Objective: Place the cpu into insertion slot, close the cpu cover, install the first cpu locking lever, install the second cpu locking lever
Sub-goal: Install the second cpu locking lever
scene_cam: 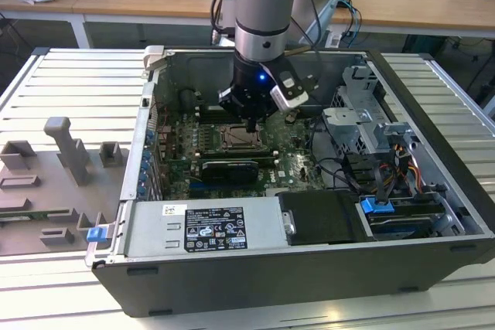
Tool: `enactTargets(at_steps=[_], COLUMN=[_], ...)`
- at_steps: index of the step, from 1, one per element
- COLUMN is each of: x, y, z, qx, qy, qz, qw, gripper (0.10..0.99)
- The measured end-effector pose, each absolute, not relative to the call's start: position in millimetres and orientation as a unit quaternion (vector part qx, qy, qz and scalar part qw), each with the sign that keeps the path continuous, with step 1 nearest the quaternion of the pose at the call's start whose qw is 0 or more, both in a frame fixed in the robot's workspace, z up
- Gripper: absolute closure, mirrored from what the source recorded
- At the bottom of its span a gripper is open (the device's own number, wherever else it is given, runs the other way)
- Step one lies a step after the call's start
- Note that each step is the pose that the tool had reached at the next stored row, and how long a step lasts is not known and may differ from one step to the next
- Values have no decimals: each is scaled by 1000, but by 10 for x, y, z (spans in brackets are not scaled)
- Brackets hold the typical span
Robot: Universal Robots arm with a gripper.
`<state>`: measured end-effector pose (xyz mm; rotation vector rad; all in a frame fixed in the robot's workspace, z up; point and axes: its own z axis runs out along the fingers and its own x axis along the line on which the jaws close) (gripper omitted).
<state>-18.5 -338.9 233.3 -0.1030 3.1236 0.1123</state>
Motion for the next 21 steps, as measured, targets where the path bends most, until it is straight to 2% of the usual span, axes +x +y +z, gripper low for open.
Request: enactTargets(at_steps=[14, 21], x=[-196, -325], y=[-3679, -3761], z=[2357, 2356], qx=[-33, -33], qy=[999, 997], qz=[38, 67], qw=[7, 8], gripper=[980, 980])
